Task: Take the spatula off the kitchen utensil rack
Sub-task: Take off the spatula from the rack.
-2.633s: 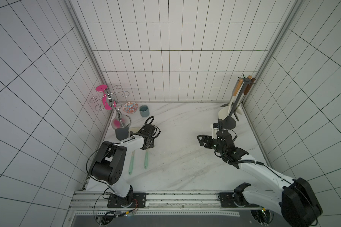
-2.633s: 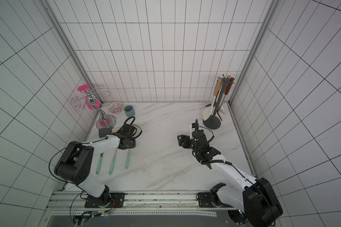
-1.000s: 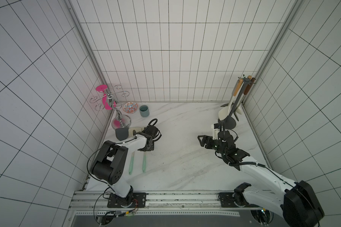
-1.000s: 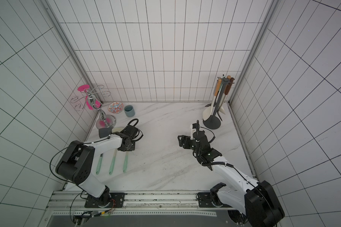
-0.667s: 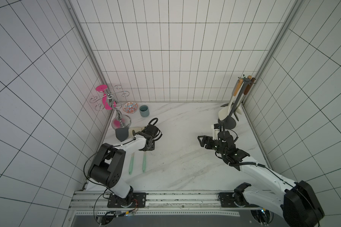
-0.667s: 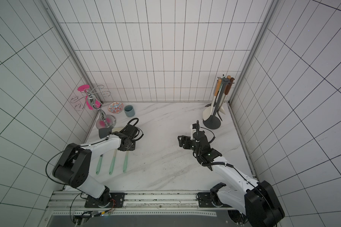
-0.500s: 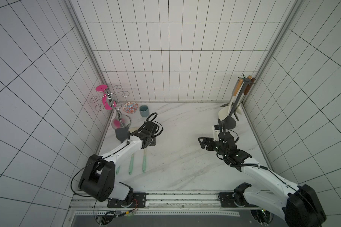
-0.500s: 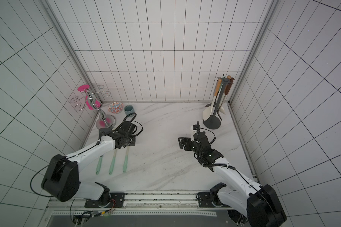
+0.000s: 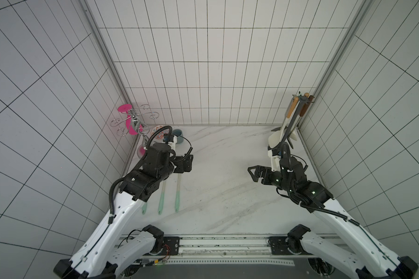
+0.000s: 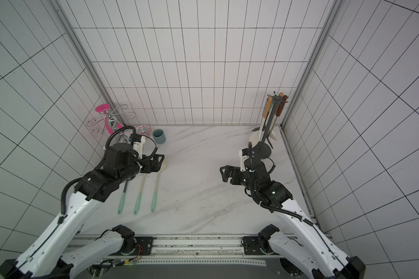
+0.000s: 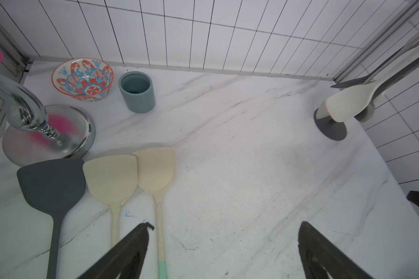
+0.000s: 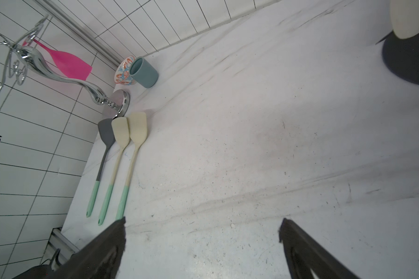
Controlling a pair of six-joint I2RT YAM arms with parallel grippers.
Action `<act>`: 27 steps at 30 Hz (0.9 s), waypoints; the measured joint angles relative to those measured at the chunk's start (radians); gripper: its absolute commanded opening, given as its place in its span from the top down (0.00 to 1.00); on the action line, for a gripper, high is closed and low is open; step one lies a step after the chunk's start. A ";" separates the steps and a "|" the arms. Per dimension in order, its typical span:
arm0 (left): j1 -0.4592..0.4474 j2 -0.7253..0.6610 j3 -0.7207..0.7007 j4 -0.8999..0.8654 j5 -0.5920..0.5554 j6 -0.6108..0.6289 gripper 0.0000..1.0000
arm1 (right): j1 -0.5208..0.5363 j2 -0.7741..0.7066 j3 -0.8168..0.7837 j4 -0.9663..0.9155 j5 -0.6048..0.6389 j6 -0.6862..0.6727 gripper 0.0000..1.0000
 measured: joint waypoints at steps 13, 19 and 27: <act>0.000 -0.190 -0.079 -0.024 0.111 -0.008 0.03 | 0.016 -0.148 0.117 -0.299 0.014 0.095 0.01; 0.000 -0.205 -0.135 0.042 0.169 -0.040 0.03 | 0.016 -0.150 0.185 -0.365 0.038 0.098 0.01; 0.000 -0.098 -0.189 0.205 0.258 -0.098 0.03 | 0.014 0.004 0.262 -0.364 0.084 0.022 0.01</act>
